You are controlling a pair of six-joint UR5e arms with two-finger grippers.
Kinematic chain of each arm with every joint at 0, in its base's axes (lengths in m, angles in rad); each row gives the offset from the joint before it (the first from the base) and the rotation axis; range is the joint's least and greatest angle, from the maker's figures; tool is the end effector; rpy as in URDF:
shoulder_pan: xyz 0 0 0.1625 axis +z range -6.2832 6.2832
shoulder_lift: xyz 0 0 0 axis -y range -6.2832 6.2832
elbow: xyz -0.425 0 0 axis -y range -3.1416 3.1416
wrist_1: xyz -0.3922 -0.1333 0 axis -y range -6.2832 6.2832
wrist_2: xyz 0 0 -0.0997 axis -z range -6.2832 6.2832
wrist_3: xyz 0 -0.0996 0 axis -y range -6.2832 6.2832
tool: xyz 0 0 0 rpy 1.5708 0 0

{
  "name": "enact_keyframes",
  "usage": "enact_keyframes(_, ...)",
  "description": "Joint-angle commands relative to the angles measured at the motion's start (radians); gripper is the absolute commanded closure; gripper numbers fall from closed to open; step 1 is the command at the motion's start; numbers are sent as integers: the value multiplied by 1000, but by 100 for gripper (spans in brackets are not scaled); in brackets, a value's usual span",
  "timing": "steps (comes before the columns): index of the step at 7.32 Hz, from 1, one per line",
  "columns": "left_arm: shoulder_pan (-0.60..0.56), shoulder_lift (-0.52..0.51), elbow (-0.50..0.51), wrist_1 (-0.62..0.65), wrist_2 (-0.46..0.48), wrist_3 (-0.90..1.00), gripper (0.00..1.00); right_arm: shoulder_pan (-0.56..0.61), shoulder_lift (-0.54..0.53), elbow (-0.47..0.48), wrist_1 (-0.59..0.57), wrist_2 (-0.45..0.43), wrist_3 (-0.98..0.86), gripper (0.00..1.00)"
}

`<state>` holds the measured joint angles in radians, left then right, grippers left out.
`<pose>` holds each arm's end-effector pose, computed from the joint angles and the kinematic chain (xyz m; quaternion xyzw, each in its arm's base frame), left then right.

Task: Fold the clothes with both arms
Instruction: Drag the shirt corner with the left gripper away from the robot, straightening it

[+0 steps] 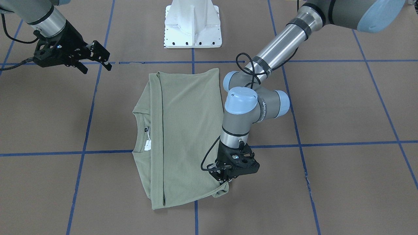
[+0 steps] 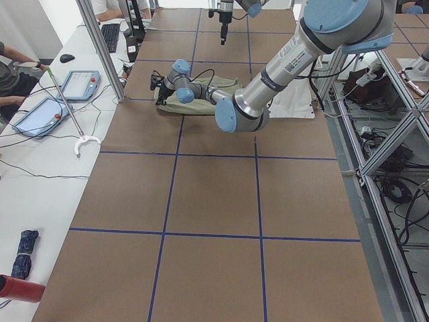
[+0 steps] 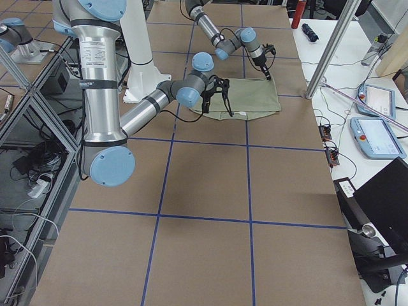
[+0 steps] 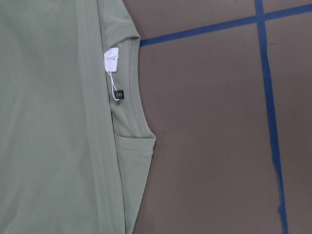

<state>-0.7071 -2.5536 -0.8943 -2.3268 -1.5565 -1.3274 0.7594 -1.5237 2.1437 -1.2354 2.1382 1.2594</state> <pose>0.5686 -0.6631 0.2414 0.2372 0.4476 -0.2016 0.8383 -0.2826 -0.3782 0.3262 0.0114 -0.5064 0.0639 0.8598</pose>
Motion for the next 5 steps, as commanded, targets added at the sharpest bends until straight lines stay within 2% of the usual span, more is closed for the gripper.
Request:
enact_keyframes(1, 0, -8, 12, -40, 22, 8, 1, 0, 11, -2, 1, -4, 0, 0)
enact_keyframes(3, -32, -7, 11, -42, 9, 61, 1, -3, 31, -19, -1, -29, 0, 0)
enact_keyframes(5, -67, 12, -23, -25, -98, 139, 1, -11, 86, -80, -12, -35, -2, 0)
